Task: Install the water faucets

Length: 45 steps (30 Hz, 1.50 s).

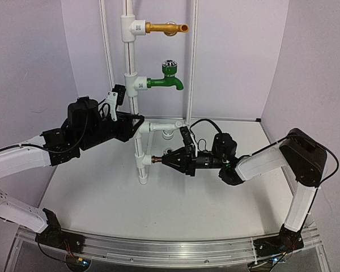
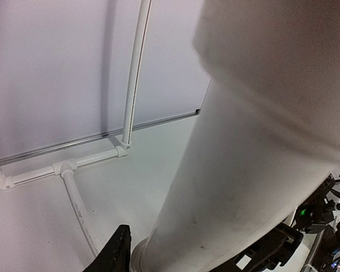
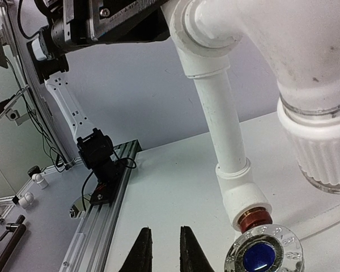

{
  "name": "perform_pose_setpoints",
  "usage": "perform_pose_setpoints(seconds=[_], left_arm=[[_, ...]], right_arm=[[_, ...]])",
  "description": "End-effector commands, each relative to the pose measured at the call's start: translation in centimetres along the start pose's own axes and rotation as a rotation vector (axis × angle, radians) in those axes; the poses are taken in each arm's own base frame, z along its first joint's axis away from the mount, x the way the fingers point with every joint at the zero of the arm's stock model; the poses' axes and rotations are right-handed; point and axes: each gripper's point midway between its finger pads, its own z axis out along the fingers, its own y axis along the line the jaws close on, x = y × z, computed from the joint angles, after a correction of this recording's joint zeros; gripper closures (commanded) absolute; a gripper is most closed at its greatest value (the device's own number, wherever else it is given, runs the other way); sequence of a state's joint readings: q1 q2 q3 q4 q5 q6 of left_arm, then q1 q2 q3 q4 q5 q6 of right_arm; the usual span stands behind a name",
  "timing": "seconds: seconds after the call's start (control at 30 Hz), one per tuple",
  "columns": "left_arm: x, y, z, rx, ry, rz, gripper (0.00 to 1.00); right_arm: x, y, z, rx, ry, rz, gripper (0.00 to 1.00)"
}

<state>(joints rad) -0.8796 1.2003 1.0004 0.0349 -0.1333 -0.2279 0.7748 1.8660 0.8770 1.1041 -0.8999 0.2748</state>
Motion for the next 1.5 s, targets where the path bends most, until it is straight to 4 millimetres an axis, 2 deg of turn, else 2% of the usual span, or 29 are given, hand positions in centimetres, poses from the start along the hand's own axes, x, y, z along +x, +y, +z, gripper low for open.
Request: perform_pose_setpoints(seconds=[0.0, 0.17, 0.27, 0.5, 1.0, 1.2, 1.47], left_arm=[[-2.7, -0.9, -0.6, 0.034, -0.057, -0.058, 1.0], [-2.6, -1.0, -0.5, 0.038, -0.053, -0.057, 1.0], [-2.6, -1.0, -0.5, 0.04, -0.053, -0.059, 1.0], [-2.6, -1.2, -0.7, 0.048, -0.048, -0.06, 1.0], [-2.7, -2.0, -1.1, 0.097, -0.044, -0.054, 1.0], [-2.9, -2.9, -1.6, 0.153, -0.043, -0.042, 1.0], [-3.0, -5.7, -3.0, 0.314, -0.01, -0.032, 1.0]], right_arm=[[-3.1, -3.4, -0.4, 0.124, -0.06, -0.064, 0.84], [-3.8, -4.8, -0.8, 0.178, -0.064, -0.124, 0.85], [-3.6, -5.5, -0.8, 0.198, -0.038, -0.177, 0.85], [-2.0, -6.9, -1.1, 0.227, 0.028, -0.255, 0.85], [1.5, -10.5, -2.3, 0.246, 0.094, -0.178, 0.79], [2.8, -10.2, -2.3, 0.198, 0.115, -0.143, 0.73], [4.9, -8.4, -2.4, 0.112, 0.16, -0.102, 0.68]])
